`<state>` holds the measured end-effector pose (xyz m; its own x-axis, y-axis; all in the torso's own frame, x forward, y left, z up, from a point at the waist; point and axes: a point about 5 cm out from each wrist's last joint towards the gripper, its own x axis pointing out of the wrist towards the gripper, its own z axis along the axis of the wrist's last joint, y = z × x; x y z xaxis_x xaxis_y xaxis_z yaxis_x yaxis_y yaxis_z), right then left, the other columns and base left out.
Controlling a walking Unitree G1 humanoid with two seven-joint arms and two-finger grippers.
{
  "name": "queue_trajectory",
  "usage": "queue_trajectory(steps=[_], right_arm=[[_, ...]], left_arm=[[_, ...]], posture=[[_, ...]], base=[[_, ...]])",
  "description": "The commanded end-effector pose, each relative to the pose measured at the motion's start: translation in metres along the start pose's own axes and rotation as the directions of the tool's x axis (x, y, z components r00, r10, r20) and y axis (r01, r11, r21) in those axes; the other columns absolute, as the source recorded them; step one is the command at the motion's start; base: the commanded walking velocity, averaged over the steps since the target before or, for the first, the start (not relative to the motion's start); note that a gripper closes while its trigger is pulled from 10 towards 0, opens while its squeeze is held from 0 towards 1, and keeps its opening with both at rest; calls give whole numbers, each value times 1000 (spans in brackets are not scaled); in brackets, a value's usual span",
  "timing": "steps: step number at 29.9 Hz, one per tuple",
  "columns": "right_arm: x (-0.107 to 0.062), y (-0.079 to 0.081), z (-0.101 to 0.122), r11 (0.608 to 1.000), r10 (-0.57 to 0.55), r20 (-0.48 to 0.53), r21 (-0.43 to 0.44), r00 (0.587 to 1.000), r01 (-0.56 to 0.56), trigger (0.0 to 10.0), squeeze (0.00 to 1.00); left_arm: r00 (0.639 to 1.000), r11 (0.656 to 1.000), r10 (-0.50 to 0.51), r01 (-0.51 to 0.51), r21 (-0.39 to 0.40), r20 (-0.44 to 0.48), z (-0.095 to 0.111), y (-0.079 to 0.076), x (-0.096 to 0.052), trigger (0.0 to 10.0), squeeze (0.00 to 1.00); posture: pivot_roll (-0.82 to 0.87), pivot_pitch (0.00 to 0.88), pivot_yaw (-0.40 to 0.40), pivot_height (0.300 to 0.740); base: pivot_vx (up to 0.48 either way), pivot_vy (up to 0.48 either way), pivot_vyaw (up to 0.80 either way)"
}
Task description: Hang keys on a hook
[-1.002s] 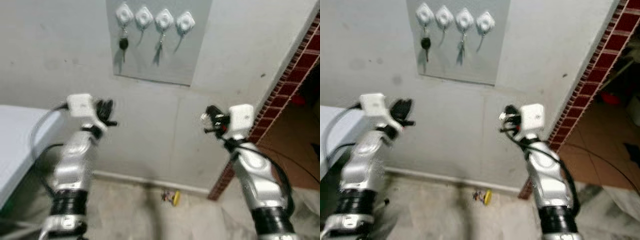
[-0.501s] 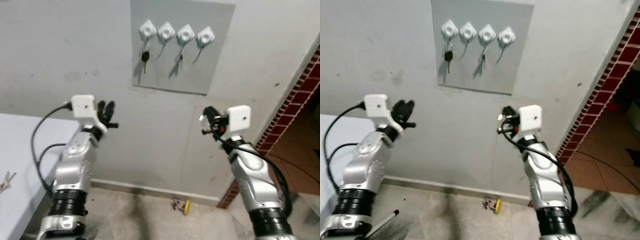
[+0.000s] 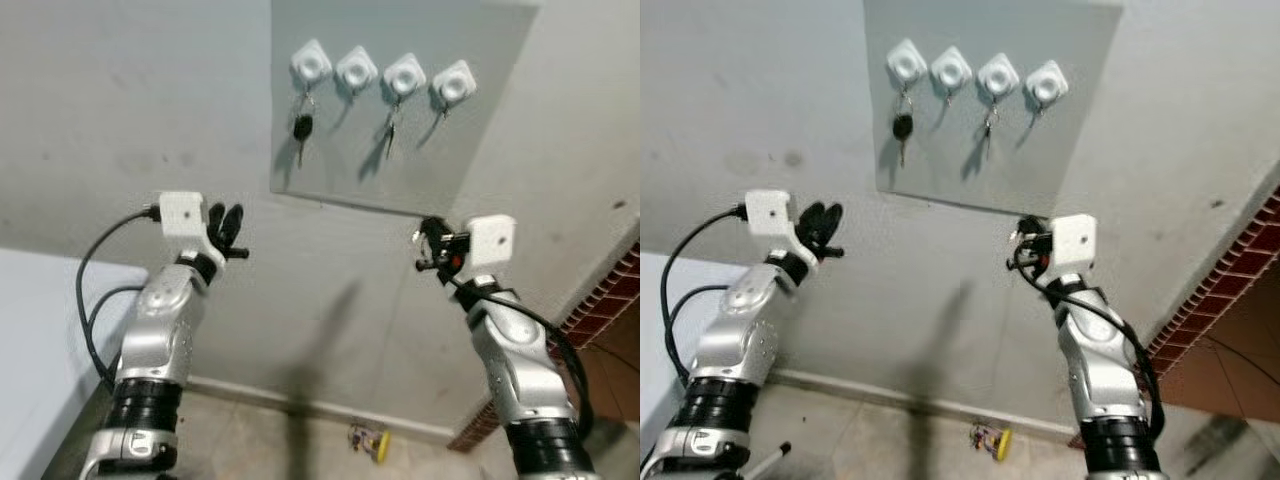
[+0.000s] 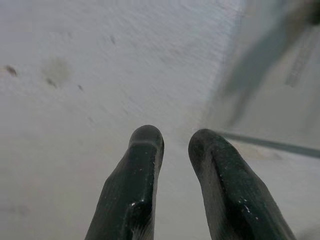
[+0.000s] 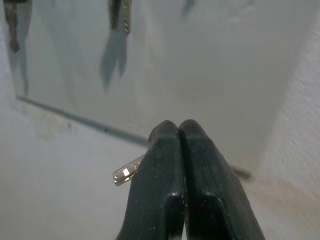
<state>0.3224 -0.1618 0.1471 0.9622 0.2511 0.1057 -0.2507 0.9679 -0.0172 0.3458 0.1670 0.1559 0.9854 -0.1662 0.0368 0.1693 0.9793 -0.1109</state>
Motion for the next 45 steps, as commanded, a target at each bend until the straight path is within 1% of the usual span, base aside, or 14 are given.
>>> queue_trajectory(steps=[1,4,7,10,12,15,17,18,20,22,23,28,32,45], right_arm=[[5,6,8,1000,20,30,4,999,-20,10000,0],[5,6,8,1000,24,27,2,999,-24,10000,0],[4,9,6,997,76,10,-6,997,-76,10000,0],[4,14,8,988,155,6,-23,988,-155,10000,0],[5,19,11,976,216,14,-20,976,-216,10000,0],[6,24,15,966,259,27,-15,966,-259,10000,0],[8,31,22,945,326,51,-1,944,-326,10000,0],[8,31,22,945,326,51,-1,944,-326,10000,0],[14,40,35,911,408,93,28,908,-412,10000,0],[15,41,38,906,419,103,29,902,-423,10000,0],[21,44,50,893,442,138,21,886,-449,10000,0],[34,46,71,882,461,199,3,865,-471,10000,0],[48,45,93,887,447,270,-12,853,-461,10000,0],[70,45,128,895,428,375,-49,823,-443,10000,0]], left_arm=[[1000,1000,-6,6,14,6,1,2,-1,10000,0],[1000,1000,-20,20,24,9,1,-1,-1,10000,0],[998,998,-47,45,35,39,8,-6,0,10000,0],[987,988,-137,130,83,89,21,-16,0,10000,0],[976,979,-191,182,89,108,27,-22,0,10000,0],[967,971,-224,211,112,119,32,-27,0,10000,0],[953,961,-267,252,112,141,38,-34,0,10000,0],[953,961,-267,252,112,141,38,-34,0,10000,0],[929,934,-339,313,169,150,44,-47,-1,10000,0],[924,931,-349,324,168,153,45,-49,-1,10000,0],[913,921,-376,349,172,159,49,-55,-1,10000,0],[892,903,-416,383,193,177,57,-65,-2,10000,0],[872,889,-449,417,189,193,64,-72,-3,10000,0],[842,865,-499,471,174,206,72,-84,-10,10000,0]], posture=[[-34,0,-52,740],[-34,0,-52,740],[-33,0,-54,740],[-32,0,-55,740],[-32,0,-57,740],[-31,0,-58,740],[-29,0,-60,740],[-29,0,-60,740],[-29,0,-62,740],[-29,0,-63,740],[-32,0,-63,740],[-29,2,-65,740],[-23,3,-67,740],[-13,6,-74,740]], base=[[0,0,0],[0,0,0],[0,0,0],[0,0,0],[0,0,0],[0,0,0],[0,0,0],[0,0,0],[0,0,0],[0,0,0],[0,0,0],[0,0,0],[0,0,0],[0,0,0]])
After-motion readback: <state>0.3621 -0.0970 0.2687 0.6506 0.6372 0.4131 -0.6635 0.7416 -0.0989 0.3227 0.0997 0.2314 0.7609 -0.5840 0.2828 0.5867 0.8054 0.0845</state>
